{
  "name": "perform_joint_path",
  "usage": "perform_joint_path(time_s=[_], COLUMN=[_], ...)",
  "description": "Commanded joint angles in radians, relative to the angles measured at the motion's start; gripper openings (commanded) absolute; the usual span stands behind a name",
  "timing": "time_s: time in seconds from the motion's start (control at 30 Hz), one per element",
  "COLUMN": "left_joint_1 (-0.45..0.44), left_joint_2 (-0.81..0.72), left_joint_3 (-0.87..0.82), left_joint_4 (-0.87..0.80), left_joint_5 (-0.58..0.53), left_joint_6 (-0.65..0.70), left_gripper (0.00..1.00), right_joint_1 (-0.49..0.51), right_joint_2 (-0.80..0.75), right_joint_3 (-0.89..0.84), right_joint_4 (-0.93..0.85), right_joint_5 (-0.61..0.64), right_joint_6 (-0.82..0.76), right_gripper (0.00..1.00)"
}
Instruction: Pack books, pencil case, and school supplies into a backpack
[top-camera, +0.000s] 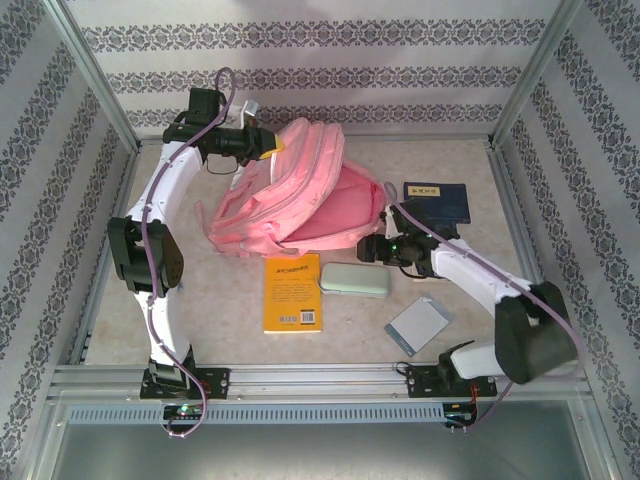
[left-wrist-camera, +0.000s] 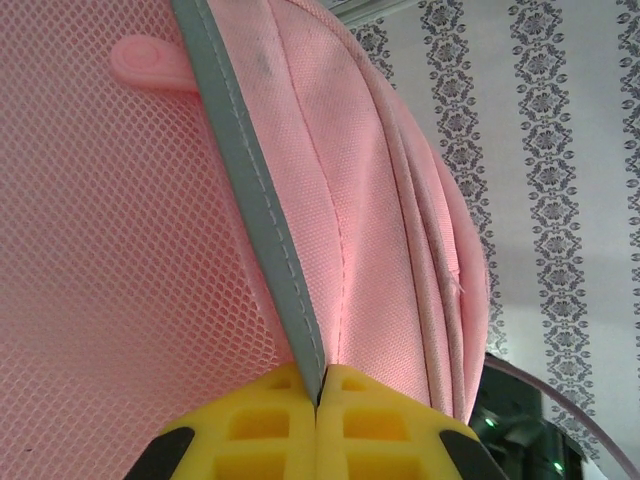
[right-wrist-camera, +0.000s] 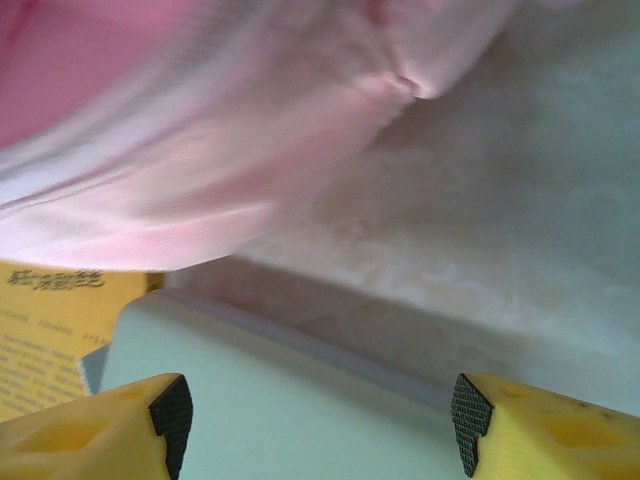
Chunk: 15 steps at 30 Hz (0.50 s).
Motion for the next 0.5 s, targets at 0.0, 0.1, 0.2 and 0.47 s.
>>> perform_joint_path(time_s=[0.0,0.1,0.2,0.47], left_joint_1=[0.026,0.026,0.026,0.026], left_joint_2=[-0.031,-0.028,-0.026,-0.017], left_joint_3=[0.041,0.037,0.035,0.037], left_joint_4=[0.010,0.013,0.016,0.032], left_joint_5=[0.009,0.013,0.015,0.026], left_joint_6=[0.012,0.009,0.007,-0.009], left_gripper=[0.00,0.00,0.00,0.00], right_joint_1=[-0.007,-0.017,-0.016,0.020], right_joint_2=[0.077,0.132,0.129,0.015], right_joint_3=[0.023,0.025,-0.008,-0.172], right_joint_4=[0.036,0.038,0.045,0.084], right_joint_5=[-0.088,-0.102,-0.141,-0.168], right_joint_6=[0.021,0.014,0.029,0.106], right_gripper=[0.72,0.73,0.73,0.74])
